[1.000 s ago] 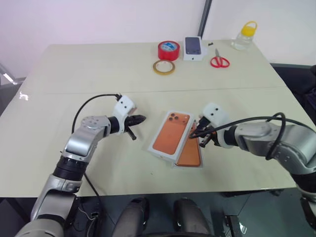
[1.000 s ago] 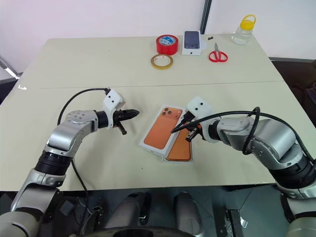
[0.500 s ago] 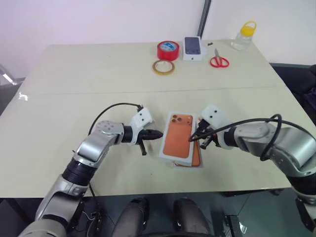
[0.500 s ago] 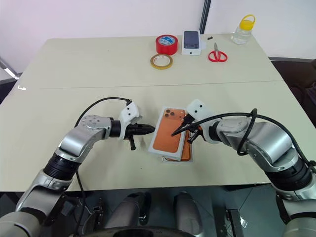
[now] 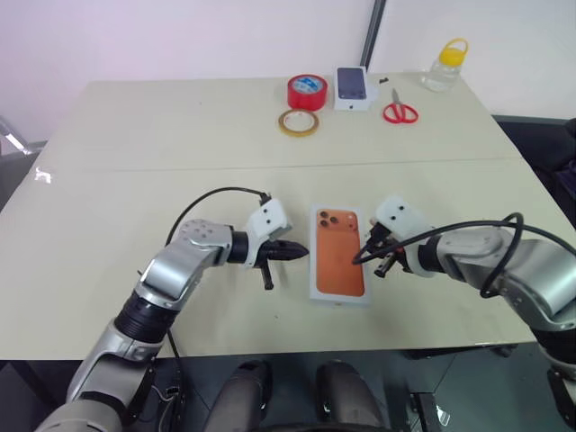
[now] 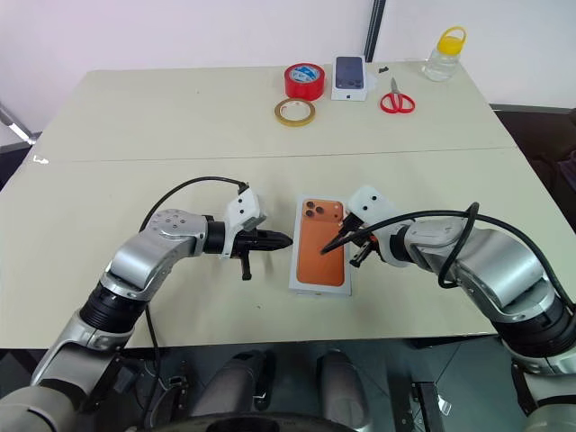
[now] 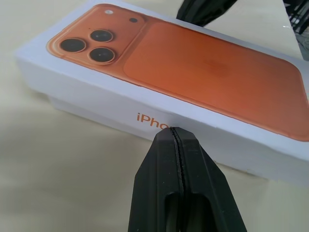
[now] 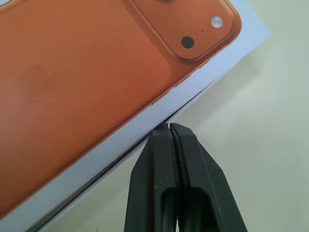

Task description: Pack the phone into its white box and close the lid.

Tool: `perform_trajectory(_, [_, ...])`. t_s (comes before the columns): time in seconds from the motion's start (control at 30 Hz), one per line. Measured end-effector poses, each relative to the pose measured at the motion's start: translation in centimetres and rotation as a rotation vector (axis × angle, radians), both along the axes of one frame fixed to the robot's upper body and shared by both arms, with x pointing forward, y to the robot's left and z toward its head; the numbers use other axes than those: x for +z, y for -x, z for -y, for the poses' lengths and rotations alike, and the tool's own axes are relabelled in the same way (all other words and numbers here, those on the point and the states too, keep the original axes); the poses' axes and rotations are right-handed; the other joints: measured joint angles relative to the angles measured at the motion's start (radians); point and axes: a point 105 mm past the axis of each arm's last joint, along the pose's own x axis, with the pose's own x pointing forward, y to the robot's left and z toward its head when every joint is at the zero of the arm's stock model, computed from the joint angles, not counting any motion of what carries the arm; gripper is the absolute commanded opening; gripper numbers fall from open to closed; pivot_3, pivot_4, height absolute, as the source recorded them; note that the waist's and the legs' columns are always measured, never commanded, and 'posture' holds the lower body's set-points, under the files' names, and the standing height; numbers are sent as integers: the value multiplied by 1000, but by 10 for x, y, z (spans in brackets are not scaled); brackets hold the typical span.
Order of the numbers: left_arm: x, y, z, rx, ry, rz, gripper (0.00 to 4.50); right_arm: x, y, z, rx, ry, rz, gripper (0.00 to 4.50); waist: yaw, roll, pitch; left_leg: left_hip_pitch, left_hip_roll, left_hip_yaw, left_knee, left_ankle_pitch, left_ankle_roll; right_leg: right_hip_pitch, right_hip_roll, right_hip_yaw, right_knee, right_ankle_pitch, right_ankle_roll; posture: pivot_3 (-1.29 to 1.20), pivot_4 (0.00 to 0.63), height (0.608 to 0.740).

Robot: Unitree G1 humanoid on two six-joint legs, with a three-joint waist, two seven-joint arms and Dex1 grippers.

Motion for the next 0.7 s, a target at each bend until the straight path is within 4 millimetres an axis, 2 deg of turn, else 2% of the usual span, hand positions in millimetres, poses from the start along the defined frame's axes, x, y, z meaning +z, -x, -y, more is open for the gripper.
perform_trajectory(0.7, [-4, -4, 0, 34, -6, 1, 0, -2, 0, 2, 3, 10, -1, 62, 0, 0, 0, 0, 0, 0, 0, 0, 0, 0, 0, 0, 0, 0, 0, 0, 150, 740])
